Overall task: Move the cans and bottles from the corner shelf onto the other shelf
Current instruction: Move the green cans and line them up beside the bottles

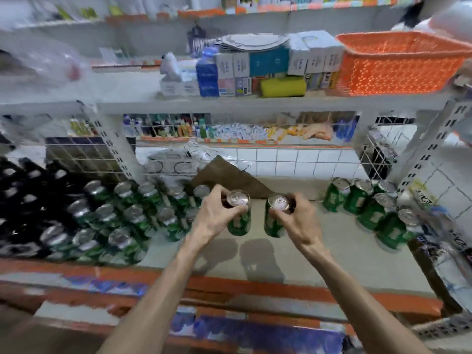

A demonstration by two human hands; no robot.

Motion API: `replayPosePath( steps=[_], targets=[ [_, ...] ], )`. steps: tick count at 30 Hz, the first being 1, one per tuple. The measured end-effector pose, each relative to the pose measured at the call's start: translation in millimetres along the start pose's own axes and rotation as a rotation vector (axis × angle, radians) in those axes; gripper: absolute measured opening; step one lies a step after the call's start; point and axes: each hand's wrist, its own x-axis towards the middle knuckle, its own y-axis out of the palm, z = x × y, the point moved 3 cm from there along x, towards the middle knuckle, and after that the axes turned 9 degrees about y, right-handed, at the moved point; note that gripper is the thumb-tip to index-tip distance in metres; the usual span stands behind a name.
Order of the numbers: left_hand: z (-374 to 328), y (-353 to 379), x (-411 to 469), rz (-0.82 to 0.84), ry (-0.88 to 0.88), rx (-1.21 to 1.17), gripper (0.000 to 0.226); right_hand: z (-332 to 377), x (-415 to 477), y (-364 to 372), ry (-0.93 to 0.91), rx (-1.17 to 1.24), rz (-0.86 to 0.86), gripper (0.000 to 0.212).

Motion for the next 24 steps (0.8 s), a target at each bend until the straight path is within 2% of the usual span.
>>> replayPosePath(
  steps=[6,11,17,24],
  targets=[
    [50,-74,-50,-0.028,-0.013,-0.016,0.049,44,-55,62,-0.02,-0.038,0.008,0.04],
    [76,-117,-69,-0.03,-0.038,0.027,0.052,73,-84,92,-0.023,0.023,0.054,0.034],
    [103,-137,-78,-0.044,-0.059,0.04,0.053,91,-95,121,-0.034,0.032,0.097,0.03],
    [144,-133,-79,-0.046,-0.107,0.03,0.049,75,-93,157,-0.028,0.051,0.172,0.034]
  ],
)
